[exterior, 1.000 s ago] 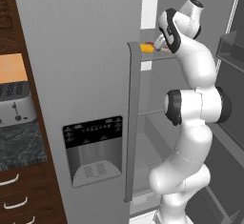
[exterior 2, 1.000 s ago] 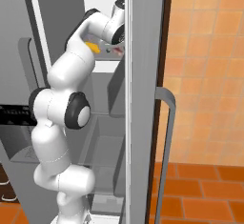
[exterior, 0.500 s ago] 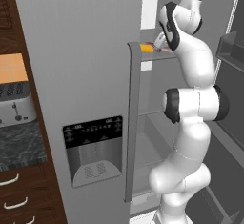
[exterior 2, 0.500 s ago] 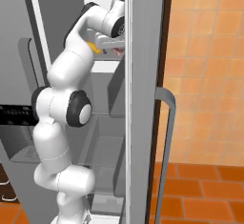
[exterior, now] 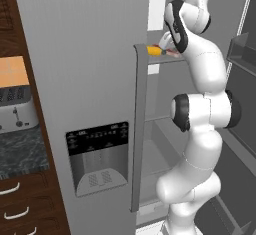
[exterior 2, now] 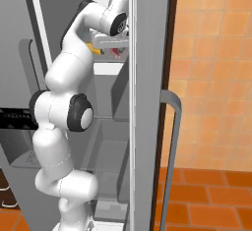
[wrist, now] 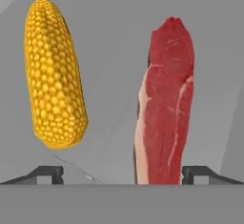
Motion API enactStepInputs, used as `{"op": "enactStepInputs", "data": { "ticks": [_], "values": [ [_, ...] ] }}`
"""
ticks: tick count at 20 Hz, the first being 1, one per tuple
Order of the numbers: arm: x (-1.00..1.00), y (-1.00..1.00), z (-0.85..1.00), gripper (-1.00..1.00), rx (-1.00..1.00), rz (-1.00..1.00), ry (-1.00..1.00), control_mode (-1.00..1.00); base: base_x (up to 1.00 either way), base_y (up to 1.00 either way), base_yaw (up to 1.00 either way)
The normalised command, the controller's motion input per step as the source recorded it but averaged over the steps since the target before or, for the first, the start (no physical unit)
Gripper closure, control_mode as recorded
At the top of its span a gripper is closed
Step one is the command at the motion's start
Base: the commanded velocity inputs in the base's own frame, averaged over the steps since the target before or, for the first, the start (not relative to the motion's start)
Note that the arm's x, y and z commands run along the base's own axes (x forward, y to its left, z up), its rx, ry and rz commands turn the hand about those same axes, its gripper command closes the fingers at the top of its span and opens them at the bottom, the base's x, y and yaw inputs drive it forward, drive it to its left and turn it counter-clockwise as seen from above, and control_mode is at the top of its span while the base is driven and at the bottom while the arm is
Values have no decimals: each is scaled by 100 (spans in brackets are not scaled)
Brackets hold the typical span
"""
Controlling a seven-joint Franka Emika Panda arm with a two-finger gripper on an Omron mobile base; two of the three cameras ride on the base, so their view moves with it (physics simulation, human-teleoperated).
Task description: Place one corn and one steak in each tupperware on the nearby counter, to pack two identical lunches.
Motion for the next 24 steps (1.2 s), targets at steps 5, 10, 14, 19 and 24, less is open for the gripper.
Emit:
{"op": "enactStepInputs", "data": {
  "ticks": [5, 10, 14, 19, 24],
  "values": [
    [0, -23, 0, -100, 2, -11, -12, -100, 0, 0, 0],
    [0, -8, -17, -100, 2, -3, -6, -100, 0, 0, 0],
    [0, 8, -45, -100, 0, 0, -7, -100, 0, 0, 0],
    [5, 7, -36, -100, 0, 0, -22, -100, 0, 0, 0],
    [26, 18, -29, -100, 0, 0, -9, -100, 0, 0, 0]
  ]
}}
